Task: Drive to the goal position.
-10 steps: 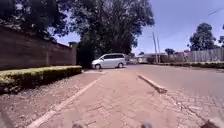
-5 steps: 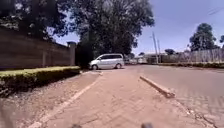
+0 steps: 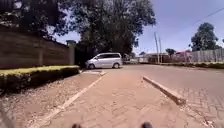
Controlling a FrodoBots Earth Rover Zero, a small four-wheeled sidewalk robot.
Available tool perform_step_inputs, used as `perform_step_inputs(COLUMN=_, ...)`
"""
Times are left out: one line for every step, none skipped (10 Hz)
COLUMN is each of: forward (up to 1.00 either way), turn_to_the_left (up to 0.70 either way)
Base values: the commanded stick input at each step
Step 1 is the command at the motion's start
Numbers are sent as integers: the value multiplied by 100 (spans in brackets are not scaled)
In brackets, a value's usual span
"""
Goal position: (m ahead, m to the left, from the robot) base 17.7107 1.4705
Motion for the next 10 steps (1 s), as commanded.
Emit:
perform_step_inputs(forward=70, turn_to_the_left=0)
perform_step_inputs(forward=70, turn_to_the_left=0)
perform_step_inputs(forward=70, turn_to_the_left=0)
perform_step_inputs(forward=70, turn_to_the_left=0)
perform_step_inputs(forward=70, turn_to_the_left=0)
perform_step_inputs(forward=70, turn_to_the_left=0)
perform_step_inputs(forward=70, turn_to_the_left=0)
perform_step_inputs(forward=70, turn_to_the_left=0)
perform_step_inputs(forward=70, turn_to_the_left=0)
perform_step_inputs(forward=70, turn_to_the_left=0)
